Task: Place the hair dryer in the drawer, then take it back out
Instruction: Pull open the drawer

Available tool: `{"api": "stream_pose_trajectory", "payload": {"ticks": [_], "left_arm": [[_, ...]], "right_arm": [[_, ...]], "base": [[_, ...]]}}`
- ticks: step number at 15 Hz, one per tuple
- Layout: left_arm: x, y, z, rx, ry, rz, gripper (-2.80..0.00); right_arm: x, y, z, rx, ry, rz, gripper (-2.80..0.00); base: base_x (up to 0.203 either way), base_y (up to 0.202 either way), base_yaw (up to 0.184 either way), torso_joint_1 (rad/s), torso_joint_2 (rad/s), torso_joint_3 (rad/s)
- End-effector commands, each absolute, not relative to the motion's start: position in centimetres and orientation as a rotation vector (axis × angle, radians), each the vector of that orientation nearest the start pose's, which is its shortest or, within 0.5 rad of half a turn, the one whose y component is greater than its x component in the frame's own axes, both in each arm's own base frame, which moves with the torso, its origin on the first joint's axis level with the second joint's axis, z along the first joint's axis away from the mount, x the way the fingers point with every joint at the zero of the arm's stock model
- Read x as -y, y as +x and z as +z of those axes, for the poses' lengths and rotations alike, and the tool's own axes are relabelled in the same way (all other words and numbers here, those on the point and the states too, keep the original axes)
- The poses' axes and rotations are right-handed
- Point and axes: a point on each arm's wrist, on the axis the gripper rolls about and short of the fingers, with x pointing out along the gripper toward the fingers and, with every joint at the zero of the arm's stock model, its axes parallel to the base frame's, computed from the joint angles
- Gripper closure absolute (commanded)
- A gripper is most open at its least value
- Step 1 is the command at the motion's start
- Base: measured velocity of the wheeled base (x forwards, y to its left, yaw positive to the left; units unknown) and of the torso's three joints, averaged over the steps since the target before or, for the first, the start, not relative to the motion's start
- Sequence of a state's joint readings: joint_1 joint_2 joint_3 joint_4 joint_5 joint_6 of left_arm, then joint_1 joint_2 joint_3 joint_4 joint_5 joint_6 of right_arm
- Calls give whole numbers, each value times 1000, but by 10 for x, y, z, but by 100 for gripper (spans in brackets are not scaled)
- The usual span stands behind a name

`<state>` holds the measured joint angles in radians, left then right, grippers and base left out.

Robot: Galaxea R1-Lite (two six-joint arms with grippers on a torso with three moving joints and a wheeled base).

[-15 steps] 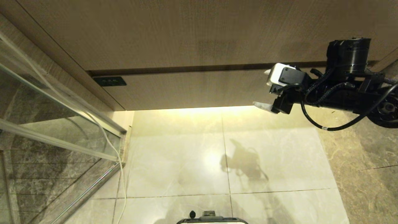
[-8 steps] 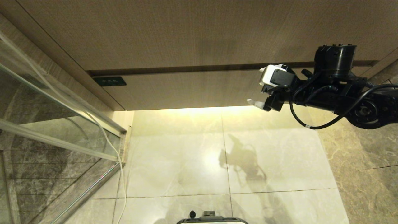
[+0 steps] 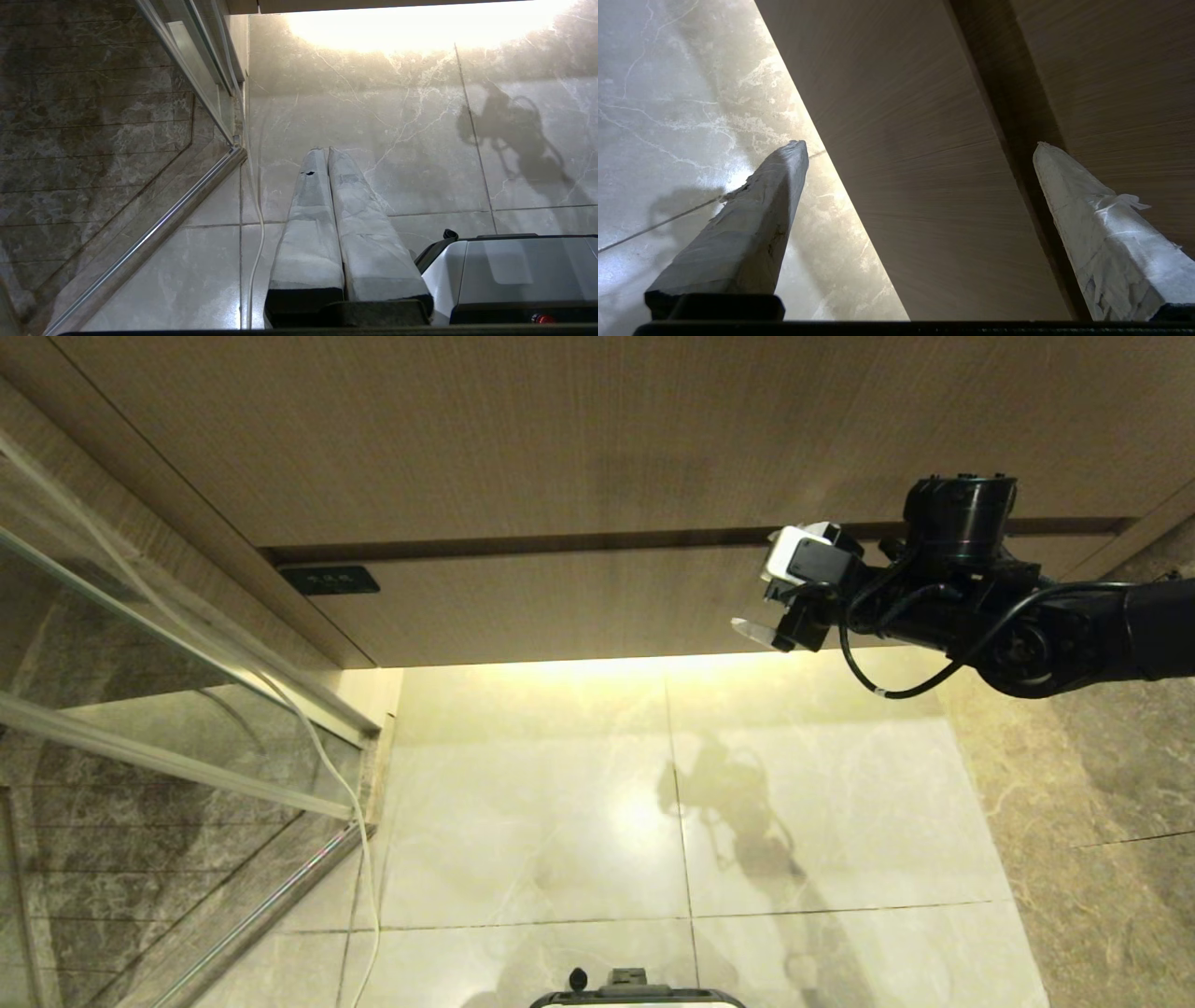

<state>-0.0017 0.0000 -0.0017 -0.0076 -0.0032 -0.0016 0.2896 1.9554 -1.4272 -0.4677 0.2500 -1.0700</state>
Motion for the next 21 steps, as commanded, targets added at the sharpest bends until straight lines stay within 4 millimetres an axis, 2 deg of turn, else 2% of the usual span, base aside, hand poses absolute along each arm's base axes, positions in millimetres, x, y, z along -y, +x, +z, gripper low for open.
{"api": "stream_pose_trajectory", "payload": {"ticks": [1,8,21], "left_arm": [[0,-23,77,8,-2,-5,0],[0,-23,77,8,-3,-5,0],[0,-23,77,8,-3,-5,0]], "right_arm": [[-115,403,238,226,-1055,527,-280],[-108,429,236,287,-1067,536,-280],[-94,434,224,228,-1083,554,-280]], "base": [[0,0,0,0,0,0],[0,0,0,0,0,0],[0,0,0,0,0,0]]}}
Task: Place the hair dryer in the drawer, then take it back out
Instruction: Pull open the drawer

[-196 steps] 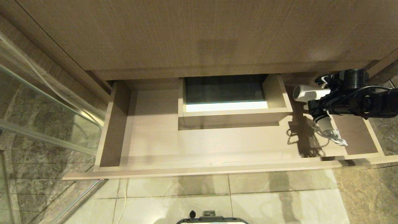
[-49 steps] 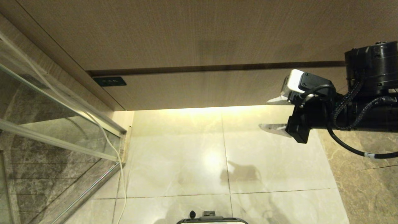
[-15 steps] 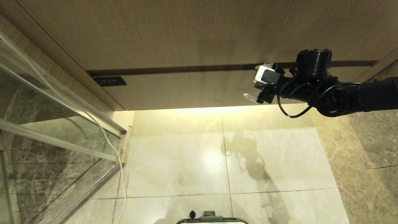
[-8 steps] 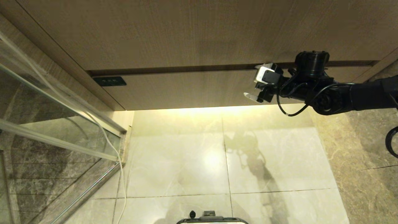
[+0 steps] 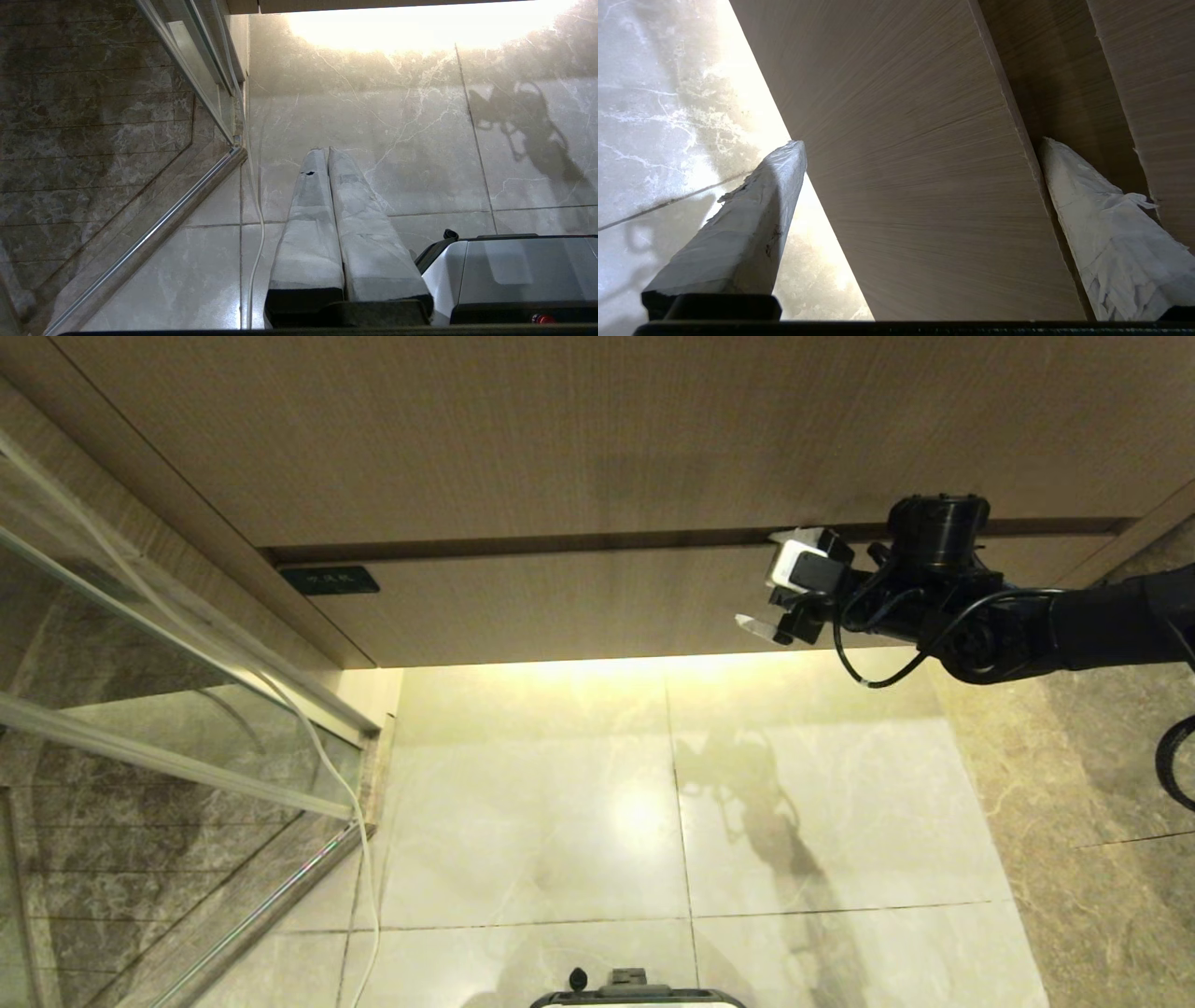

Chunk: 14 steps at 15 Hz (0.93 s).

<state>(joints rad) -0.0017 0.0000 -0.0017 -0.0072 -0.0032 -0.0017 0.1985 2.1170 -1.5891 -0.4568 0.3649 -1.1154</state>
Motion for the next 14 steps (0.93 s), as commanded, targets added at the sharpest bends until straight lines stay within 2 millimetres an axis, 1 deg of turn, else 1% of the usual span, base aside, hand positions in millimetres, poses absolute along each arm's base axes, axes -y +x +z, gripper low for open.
{"api": "stream_pose_trajectory", "payload": {"ticks": [1,3,6,9,14], "left_arm": [[0,-23,77,8,-2,-5,0],[0,-23,77,8,-2,-5,0],[0,-23,77,8,-2,-5,0],[0,-23,77,8,-3,-5,0],[0,-23,77,8,-3,-5,0]], "right_arm": [[-92,434,221,197,-1082,570,-280],[-88,431,217,120,-1074,603,-280],[-78,429,216,89,-1099,602,-280],[-74,424,216,58,-1100,616,-280],[-73,417,219,56,-1109,619,-280]], "base": [[0,0,0,0,0,0],[0,0,0,0,0,0],[0,0,0,0,0,0],[0,0,0,0,0,0],[0,0,0,0,0,0]]}}
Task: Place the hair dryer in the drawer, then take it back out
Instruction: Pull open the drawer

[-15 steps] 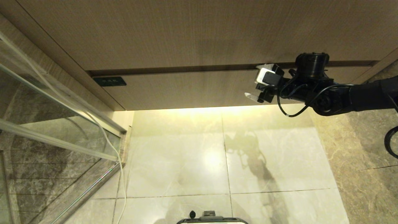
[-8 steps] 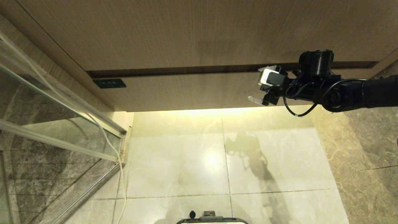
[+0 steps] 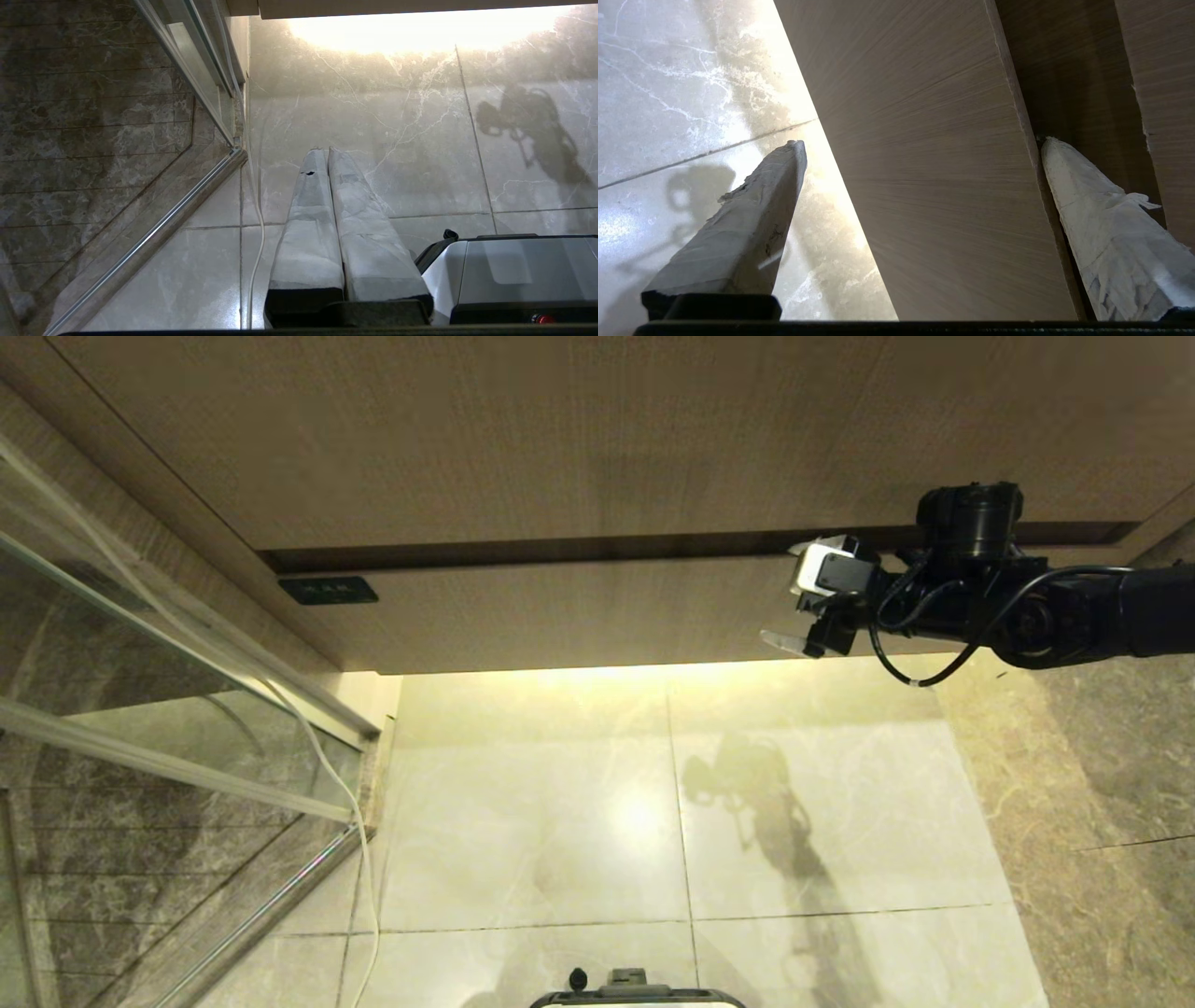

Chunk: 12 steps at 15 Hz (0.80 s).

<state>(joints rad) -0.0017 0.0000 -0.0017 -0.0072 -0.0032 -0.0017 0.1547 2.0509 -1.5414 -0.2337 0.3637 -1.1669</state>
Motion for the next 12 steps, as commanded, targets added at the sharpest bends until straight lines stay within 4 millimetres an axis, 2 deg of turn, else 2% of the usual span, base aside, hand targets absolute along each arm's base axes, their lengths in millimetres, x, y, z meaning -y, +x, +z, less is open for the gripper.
{"api": "stream_pose_trajectory", "payload": {"ticks": [1,8,10,12], "left_arm": [[0,-23,77,8,-2,-5,0],[0,-23,77,8,-2,-5,0],[0,-23,77,8,-2,-5,0],[0,-23,77,9,-2,-5,0]], "right_arm": [[-73,416,219,53,-1109,621,-280],[-71,400,216,-3,-1111,658,-280],[-71,402,220,4,-1108,654,-280],[-70,395,229,21,-1109,647,-280]], "base": [[0,0,0,0,0,0],[0,0,0,0,0,0],[0,0,0,0,0,0],[0,0,0,0,0,0]]}}
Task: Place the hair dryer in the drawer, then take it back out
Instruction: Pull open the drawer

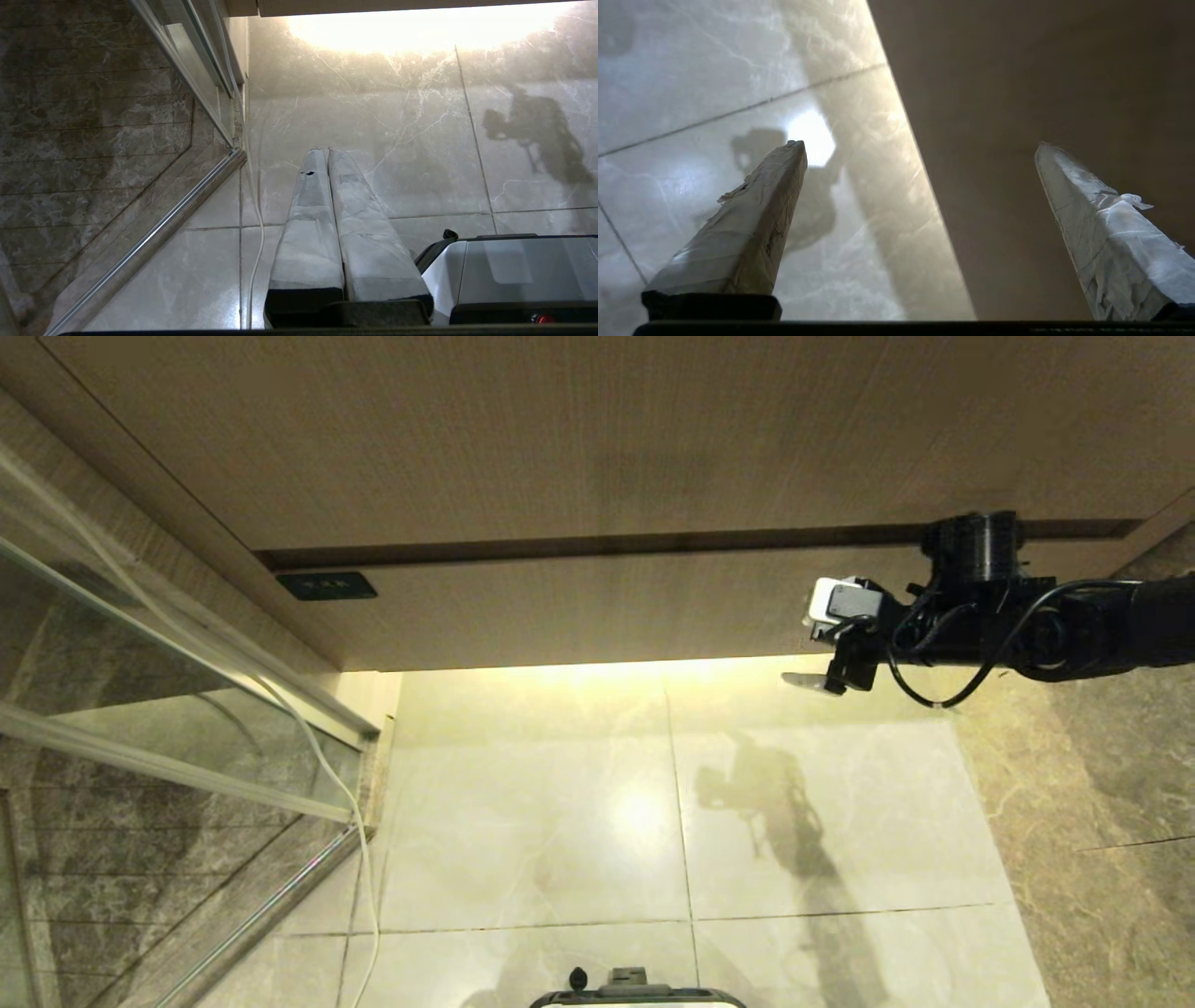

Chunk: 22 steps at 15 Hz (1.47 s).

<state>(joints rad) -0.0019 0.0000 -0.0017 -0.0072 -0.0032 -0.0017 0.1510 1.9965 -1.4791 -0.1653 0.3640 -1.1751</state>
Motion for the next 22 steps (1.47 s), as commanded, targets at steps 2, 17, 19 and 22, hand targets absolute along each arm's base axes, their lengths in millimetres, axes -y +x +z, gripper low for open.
{"api": "stream_pose_trajectory", "payload": {"ticks": [2,17,19,22], "left_arm": [[0,-23,77,8,-2,-5,0],[0,-23,77,8,-2,-5,0],[0,-23,77,8,-2,-5,0],[0,-23,77,8,-2,-5,0]], "right_arm": [[-67,378,240,14,-1110,653,-280],[-88,386,263,118,-1136,650,-280],[-90,397,263,145,-1140,633,-280],[-93,411,265,182,-1145,609,-280]], "base": [[0,0,0,0,0,0],[0,0,0,0,0,0],[0,0,0,0,0,0],[0,0,0,0,0,0]]}}
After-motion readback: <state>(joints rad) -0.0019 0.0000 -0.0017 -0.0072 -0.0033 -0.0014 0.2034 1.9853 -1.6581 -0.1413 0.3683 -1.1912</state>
